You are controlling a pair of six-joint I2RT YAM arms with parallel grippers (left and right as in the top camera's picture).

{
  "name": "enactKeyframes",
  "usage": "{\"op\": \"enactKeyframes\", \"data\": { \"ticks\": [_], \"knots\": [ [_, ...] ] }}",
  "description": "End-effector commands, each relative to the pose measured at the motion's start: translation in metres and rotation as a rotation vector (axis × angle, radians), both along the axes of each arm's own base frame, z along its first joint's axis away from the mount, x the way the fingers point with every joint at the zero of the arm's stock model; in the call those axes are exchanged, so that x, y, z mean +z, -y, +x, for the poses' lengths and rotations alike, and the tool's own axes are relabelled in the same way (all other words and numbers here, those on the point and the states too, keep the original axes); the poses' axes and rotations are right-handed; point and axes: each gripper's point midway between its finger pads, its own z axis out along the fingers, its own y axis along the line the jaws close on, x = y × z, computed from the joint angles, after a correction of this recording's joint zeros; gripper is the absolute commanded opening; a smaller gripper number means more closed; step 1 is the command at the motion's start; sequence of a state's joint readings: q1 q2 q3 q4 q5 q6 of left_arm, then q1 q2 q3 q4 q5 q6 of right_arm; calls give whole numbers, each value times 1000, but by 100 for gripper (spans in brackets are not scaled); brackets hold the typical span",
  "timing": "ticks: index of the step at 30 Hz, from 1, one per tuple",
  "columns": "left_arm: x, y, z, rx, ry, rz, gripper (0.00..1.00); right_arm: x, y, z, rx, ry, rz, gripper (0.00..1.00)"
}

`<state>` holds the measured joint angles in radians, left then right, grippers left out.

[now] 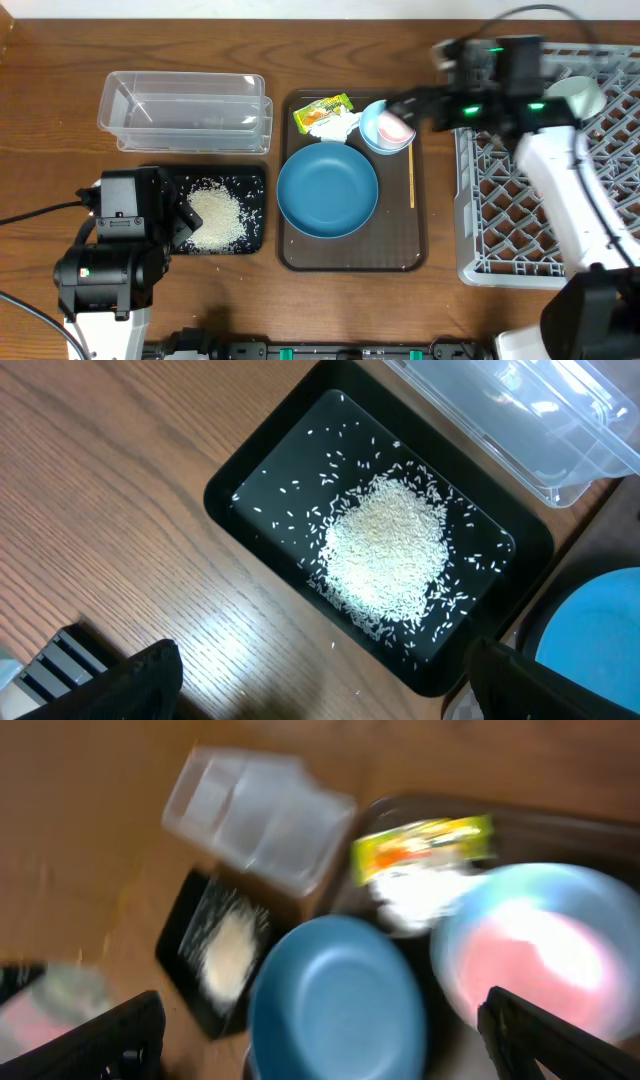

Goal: Sort waste into correct bins and load items into the dishwasher rack
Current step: 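Move the right gripper to the blue bowl and grasp its rim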

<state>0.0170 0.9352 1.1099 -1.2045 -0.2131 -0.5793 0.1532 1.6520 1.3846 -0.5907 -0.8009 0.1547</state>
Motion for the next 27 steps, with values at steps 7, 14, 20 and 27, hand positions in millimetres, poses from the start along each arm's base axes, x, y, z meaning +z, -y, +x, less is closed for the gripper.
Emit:
{"op": "enactKeyframes", "data": {
  "ticks": [7, 14, 20, 27],
  "knots": [
    [5, -3, 0, 9, 9, 12, 93, -29, -87, -47, 153, -4, -164, 93],
    [5, -3, 0, 9, 9, 12, 93, -77, -133, -96, 210, 19, -450, 72],
    [5, -3, 0, 9, 9, 12, 93, -113, -159, -125, 238, 39, -603, 62],
    [5, -3, 0, 9, 9, 12, 93, -158, -167, -139, 241, -59, -671, 52]
  ]
}}
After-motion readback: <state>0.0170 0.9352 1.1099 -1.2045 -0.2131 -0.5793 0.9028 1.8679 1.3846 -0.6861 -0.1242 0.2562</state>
